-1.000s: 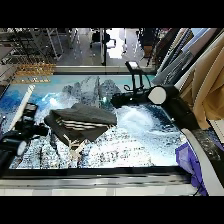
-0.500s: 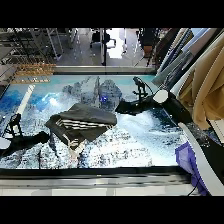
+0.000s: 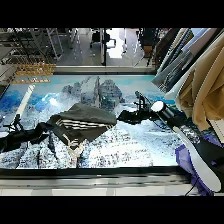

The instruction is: Fold the clothes and pants, and hang the long-sleeved shirts on hangers.

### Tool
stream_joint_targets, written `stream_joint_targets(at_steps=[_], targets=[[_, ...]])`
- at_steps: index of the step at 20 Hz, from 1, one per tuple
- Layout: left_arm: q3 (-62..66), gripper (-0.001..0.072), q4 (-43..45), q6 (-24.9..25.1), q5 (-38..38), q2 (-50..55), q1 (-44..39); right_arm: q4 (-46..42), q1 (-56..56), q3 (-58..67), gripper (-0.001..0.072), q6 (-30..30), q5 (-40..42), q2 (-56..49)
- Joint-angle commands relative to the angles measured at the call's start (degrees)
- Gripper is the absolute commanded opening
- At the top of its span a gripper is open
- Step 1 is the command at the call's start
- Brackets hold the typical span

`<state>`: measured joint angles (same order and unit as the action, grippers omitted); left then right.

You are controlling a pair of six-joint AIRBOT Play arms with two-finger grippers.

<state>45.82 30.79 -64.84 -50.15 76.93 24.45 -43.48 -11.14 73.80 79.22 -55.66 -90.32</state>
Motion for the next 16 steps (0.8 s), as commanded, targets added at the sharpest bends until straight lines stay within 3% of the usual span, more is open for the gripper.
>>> stream_joint_targets(at_steps=[1,13,16], targets=[[6.1,0.0655,-2.6,0.8,-0.7,5.9,0.2,0.9,0.1,-0.5,0.0526,-1.0,3.4,-2.2],[7.5,0.0639,-2.6,1.5,2.6,11.2,-0.4,1.3,0.0,-0.5,0.0525,-1.4,3.9,-4.0],[7.5,0.0637,-6.5,1.9,4.8,12.4,-1.8,1.0,0.0,-0.5,0.052,-1.4,4.3,-4.1]])
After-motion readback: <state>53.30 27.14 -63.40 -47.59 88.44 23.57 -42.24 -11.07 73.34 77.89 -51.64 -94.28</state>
